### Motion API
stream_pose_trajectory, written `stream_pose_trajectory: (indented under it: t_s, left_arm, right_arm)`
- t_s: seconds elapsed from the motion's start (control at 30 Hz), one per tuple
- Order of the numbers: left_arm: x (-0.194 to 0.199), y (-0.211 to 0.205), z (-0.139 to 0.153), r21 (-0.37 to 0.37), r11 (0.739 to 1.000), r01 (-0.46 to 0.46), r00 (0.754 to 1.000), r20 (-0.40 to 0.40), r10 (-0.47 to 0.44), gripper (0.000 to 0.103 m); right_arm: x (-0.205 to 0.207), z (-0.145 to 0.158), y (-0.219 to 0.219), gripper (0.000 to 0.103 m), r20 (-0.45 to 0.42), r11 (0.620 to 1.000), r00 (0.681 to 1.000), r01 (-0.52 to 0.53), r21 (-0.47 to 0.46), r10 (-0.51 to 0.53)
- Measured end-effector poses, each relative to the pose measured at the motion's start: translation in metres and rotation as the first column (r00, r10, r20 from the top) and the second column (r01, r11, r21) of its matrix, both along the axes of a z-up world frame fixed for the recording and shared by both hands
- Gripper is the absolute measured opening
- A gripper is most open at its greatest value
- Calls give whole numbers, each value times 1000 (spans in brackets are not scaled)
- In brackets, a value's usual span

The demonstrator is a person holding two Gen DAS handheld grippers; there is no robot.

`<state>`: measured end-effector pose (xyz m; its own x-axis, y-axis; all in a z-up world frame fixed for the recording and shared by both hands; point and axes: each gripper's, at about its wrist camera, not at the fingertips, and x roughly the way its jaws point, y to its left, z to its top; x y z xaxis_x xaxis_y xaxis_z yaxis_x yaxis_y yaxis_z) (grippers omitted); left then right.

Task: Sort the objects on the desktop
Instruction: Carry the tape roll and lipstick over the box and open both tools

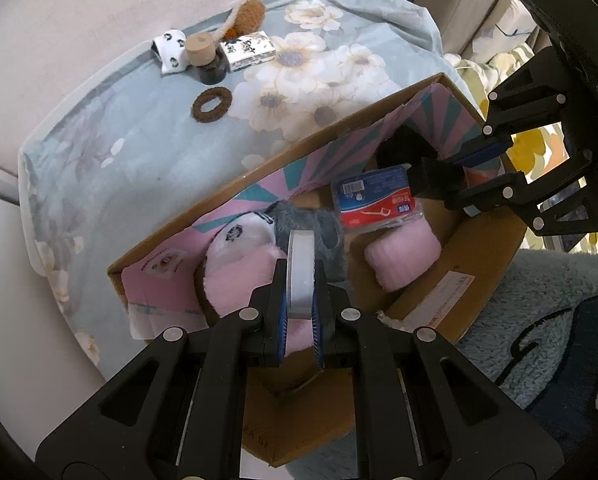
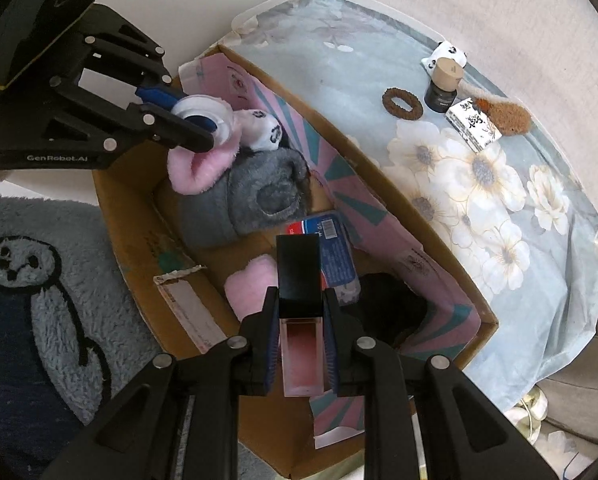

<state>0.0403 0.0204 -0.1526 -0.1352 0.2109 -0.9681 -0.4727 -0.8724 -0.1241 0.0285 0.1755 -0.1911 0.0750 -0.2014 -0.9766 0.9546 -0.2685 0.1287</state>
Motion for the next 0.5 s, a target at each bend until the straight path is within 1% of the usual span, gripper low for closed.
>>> stream_pose_trajectory:
  t_s: [0.07, 0.1, 0.13, 0.2, 0.23, 0.27, 0.3, 0.33, 0.4, 0.43, 0.47, 0.5]
  left_arm:
    - [2, 2, 3, -7, 1000, 11, 999, -39, -11, 9]
    - [2, 4, 5, -13, 1000, 17, 998, -55, -18, 9]
    - [3, 5, 5, -18, 1000, 21, 998, -55, -22, 9]
    - [1, 8, 3, -36, 999, 20, 999, -46, -22, 10]
    - [1, 9, 2, -47, 999, 22, 999, -49, -24, 10]
    - [1, 11, 0, -61, 998, 28, 998, -52, -31, 10]
    - [2, 12, -1, -73, 997, 36, 998, -56, -40, 11]
    - [2, 13, -2, -80, 996, 41, 997, -59, -46, 11]
    - [3, 13, -2, -77, 996, 44, 997, -56, -49, 16]
    - [2, 12, -1, -70, 997, 44, 997, -54, -47, 31]
    - [2, 11, -1, -65, 997, 42, 998, -53, -46, 75]
    - [1, 10, -1, -66, 997, 40, 997, -56, -44, 103]
  right_arm:
    - [2, -3, -1, 18, 27, 1000, 999, -22, 13, 21]
    - [2, -2, -1, 19, 22, 1000, 1000, -21, 10, 21]
    - [2, -3, -1, 20, 22, 1000, 1000, -15, 14, 15]
    - [-1, -4, -2, 27, 39, 1000, 999, 1, 20, -2]
    - [-3, -4, -2, 42, 44, 1000, 999, 14, 17, -15]
    - [-5, -3, -1, 53, 52, 1000, 998, 29, 10, -29]
    - [-8, -1, 0, 71, 63, 999, 997, 36, -6, -35]
    - [-10, 1, 1, 79, 76, 998, 996, 52, -21, -50]
    - [-15, 3, 3, 81, 110, 996, 991, 81, -30, -78]
    - [-17, 3, 4, 84, 110, 995, 990, 94, -33, -90]
    - [-17, 4, 3, 87, 105, 994, 990, 100, -37, -96]
    - [-16, 3, 3, 93, 100, 994, 990, 106, -39, -102]
